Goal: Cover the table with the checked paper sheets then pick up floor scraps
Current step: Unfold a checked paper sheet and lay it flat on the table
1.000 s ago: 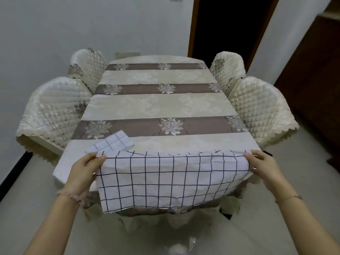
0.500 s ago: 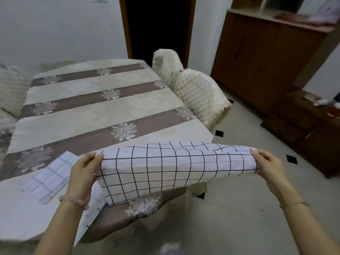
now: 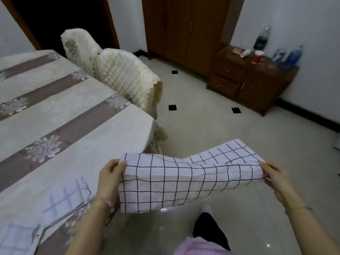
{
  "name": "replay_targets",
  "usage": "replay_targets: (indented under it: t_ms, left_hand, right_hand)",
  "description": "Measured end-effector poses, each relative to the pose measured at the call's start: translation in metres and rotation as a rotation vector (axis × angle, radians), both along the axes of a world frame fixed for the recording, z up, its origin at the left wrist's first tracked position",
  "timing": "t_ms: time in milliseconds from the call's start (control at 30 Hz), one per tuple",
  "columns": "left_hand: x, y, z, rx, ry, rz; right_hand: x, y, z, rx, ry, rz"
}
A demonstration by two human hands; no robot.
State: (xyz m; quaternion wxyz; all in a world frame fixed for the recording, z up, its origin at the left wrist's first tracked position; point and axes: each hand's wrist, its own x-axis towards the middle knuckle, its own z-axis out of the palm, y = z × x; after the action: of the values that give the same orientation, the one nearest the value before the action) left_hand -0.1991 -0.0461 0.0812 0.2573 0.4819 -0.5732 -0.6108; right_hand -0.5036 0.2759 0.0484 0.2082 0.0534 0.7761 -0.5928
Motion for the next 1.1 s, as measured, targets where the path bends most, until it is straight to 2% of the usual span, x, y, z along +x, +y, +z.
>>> replay_targets:
  t_ms: [133, 333, 500, 667, 833, 1000, 1100]
  left_hand:
    - [-0.063, 0.014, -0.028, 0.087, -0.068, -0.043]
    - [-0.169, 0.027, -0.060, 0.048, -0.170, -0.058]
    - [-0.249, 0.008, -0.064, 0.029, -0.200, -0.043]
    - [-0.329, -0.047, -0.062, 0.026, -0.149, 0.049]
    - [-0.416, -0.104, -0.084, 0.044, -0.128, 0.087]
    - [-0.505, -0.179, -0.094, 0.088, -0.134, 0.108]
    - [-0.556, -0.240, -0.079, 0.047, -0.142, 0.134]
  right_hand:
    - [-0.038, 0.028, -0.021, 0.011, -0.047, -0.081]
    - [-0.125, 0.040, -0.041, 0.052, -0.107, -0.069]
    - [-0.207, 0.014, -0.027, 0.069, -0.074, -0.017]
    - [-0.297, -0.041, -0.011, 0.052, -0.033, -0.008]
    - [-0.390, -0.112, -0.025, 0.086, -0.003, 0.015]
    - [-0.478, -0.206, -0.031, 0.158, -0.025, 0.054]
    - [-0.536, -0.277, -0.013, 0.154, -0.013, 0.122]
